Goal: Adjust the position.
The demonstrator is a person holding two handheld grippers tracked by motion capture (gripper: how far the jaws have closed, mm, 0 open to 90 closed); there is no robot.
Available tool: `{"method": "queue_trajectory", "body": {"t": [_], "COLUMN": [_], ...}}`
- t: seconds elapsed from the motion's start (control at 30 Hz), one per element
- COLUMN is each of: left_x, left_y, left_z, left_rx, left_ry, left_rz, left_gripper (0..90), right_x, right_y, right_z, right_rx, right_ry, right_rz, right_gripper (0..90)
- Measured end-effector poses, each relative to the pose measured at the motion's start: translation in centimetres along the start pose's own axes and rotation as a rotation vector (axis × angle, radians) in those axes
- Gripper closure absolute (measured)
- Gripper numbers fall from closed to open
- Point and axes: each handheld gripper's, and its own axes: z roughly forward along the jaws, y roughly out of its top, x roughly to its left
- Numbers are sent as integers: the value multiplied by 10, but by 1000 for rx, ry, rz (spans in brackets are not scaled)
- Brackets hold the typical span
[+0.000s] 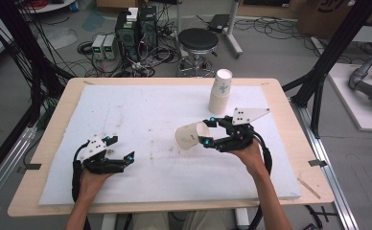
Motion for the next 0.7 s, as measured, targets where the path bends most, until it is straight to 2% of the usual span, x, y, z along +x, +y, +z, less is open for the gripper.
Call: {"method": "queue_trajectory", "body": {"t": [0.13, 0.2, 0.3, 0.4, 0.53, 0.63, 0.7], "left_x": [0, 0, 1, 2, 4, 6, 7], "left_y": [1, 3, 12, 25, 42, 55, 63], "left_z": [0, -1, -3, -6, -6, -5, -4], "left_rx": [-6, 10, -6, -6, 11, 18, 15], "left_ry": [-12, -17, -55, -115, -228, -308, -346], "left_rz": [3, 26, 40, 76, 138, 164, 174], "left_gripper": [87, 87, 87, 87, 87, 87, 87], "right_x": [-1, -1, -1, 0, 0, 0, 0], "right_y": [-1, -1, 0, 0, 0, 0, 0], "right_z": [-2, -2, -1, -1, 1, 1, 1], "right_rx": [0, 4, 0, 10, 7, 9, 7], "right_ry": [3, 6, 8, 13, 15, 23, 29], "right_rz": [-3, 3, -4, -5, -15, -21, -15], "right_gripper": [383, 383, 383, 383, 384, 384, 383]}}
